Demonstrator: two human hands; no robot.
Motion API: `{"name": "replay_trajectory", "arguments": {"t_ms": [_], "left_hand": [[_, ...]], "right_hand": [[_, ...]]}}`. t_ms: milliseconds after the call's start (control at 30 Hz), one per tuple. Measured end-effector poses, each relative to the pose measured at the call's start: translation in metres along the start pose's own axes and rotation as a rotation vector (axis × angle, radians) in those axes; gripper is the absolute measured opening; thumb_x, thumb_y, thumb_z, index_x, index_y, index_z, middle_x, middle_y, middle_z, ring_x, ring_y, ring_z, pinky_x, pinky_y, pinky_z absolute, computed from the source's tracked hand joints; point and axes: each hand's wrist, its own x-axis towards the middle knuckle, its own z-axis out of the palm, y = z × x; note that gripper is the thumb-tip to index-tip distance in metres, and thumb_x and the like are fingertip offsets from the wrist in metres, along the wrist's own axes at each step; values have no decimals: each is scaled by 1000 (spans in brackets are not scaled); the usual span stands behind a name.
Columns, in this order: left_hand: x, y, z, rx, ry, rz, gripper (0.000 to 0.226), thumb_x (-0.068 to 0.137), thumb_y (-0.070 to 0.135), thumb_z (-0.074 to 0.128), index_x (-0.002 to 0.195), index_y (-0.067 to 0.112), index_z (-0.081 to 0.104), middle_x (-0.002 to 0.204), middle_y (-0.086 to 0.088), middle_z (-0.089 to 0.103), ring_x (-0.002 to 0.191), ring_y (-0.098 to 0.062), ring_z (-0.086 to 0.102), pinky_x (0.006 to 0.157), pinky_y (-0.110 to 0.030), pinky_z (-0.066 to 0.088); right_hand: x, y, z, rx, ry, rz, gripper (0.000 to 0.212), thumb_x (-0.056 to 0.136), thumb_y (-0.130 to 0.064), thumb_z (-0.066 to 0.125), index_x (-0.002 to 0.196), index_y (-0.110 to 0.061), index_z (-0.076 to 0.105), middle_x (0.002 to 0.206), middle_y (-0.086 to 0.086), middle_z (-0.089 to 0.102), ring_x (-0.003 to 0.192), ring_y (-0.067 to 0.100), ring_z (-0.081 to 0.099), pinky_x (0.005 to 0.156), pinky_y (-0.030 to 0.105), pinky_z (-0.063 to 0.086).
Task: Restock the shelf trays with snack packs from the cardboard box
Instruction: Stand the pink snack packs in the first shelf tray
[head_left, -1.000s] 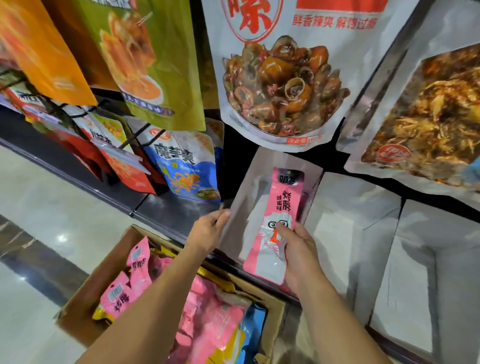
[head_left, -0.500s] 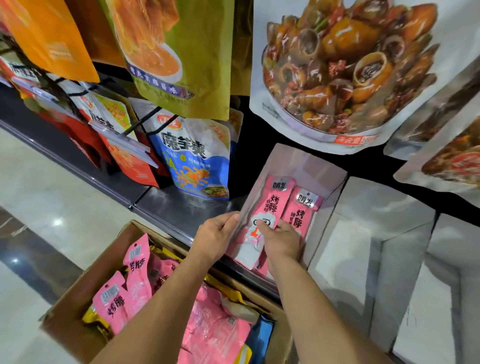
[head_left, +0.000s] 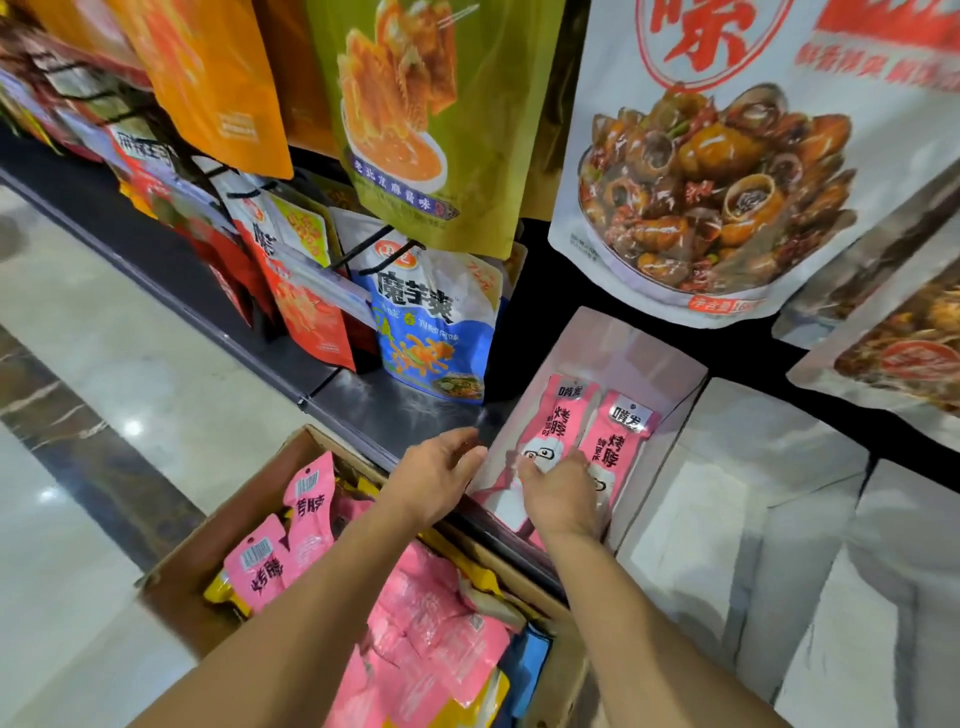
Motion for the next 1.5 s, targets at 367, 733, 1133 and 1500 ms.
{"name": "replay_trajectory", "arguments": {"t_ms": [367,733,1133,1500], "left_hand": [[-119,-47,-64,346,173,-149,53,79,54,46,116,18,56,113,-8,65,107,-32,60,88,-39,48],[-173,-83,-28,183,212,-436,95,83,67,54,150,7,23,153,-16,34,140,-38,30,111,-51,34],[-152,-96,-16,137,238,-522,68,93,52,47,145,11,32,146,-14,35,133,-37,32,108,-48,33],[-175,-85,-35,-273,307,-431,54,102,27,41,151,8,25,146,-13,46,117,-23,49,90,-26,32]], "right_hand": [[-112,-6,13,-697,-60,-751,63,100,-46,47,152,-14,31,154,9,34,140,31,31,115,44,32],[-158,30,51,-848,-182,-874,67,102,-53,36,156,-15,23,160,7,32,142,32,33,114,46,34],[-141,44,68,-913,-72,-879,63,95,-53,53,146,-15,46,142,11,50,124,31,47,100,45,45],[-147,41,77,-1036,-24,-868,55,97,-20,48,150,-12,37,137,14,53,119,33,51,96,44,43]]}}
